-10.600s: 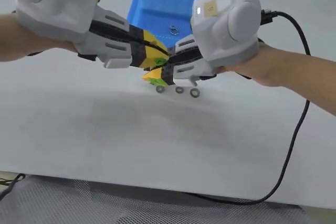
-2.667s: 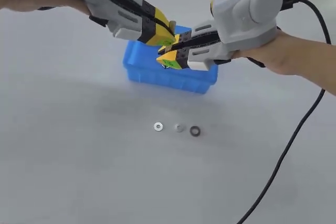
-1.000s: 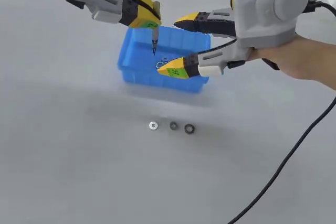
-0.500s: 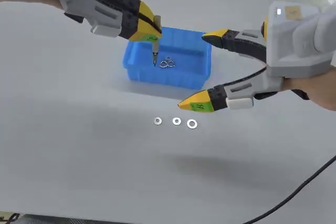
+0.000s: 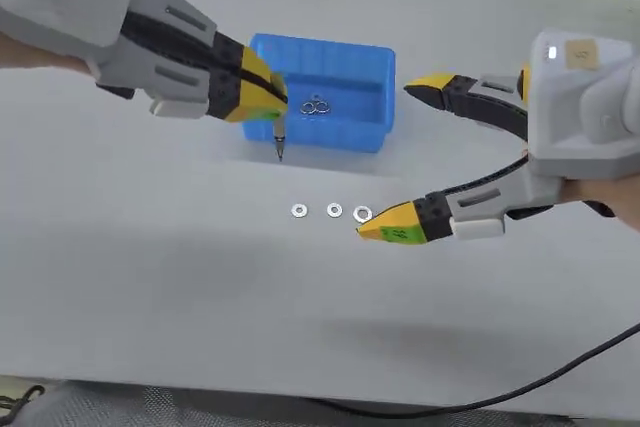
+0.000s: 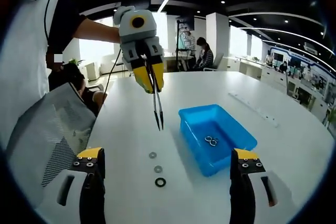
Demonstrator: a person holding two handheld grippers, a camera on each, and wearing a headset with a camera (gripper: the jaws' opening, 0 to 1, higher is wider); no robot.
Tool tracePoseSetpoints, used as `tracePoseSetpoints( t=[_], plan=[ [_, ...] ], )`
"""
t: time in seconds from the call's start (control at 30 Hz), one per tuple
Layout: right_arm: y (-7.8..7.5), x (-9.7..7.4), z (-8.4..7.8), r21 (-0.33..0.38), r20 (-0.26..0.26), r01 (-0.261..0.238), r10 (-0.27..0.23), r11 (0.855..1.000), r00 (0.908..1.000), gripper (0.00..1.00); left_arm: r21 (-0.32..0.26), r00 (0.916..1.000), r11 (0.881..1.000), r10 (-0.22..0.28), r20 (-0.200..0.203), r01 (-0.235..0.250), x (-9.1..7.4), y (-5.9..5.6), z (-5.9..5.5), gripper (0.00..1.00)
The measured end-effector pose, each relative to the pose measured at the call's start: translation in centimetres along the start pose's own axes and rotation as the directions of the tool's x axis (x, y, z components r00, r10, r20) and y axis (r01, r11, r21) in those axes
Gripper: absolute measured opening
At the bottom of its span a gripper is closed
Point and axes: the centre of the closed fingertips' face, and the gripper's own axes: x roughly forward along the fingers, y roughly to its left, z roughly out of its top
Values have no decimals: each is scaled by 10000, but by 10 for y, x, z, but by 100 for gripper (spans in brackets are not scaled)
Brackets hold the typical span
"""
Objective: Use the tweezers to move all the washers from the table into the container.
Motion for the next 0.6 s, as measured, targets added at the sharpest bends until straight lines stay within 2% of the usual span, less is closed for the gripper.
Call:
tracePoseSetpoints(
  t=[0.2,0.37,0.43,0.5,0.57,0.6],
  plan=[
    [12,-1,-11,94,-276,-167,170,9998,9995,100,103,9998,9999,-55,203,53,5,-22,-1,6],
    [17,-1,-19,355,-295,93,-83,9993,9995,100,294,9993,9992,247,276,-255,13,-38,-1,6],
    [19,-1,-20,493,-208,163,-153,9987,9997,100,398,9994,9986,339,101,-343,17,-44,-7,6],
    [23,-1,-24,625,-205,172,-159,9979,9997,100,167,9992,9991,399,22,-400,20,-48,-16,6],
    [26,-1,-29,636,-310,132,-112,9979,9995,100,369,9983,9977,572,-143,-566,22,-52,-23,6],
    [29,-1,-33,577,-460,92,-65,9983,9989,100,342,9982,9977,592,-93,-589,22,-54,-23,6]
  ],
)
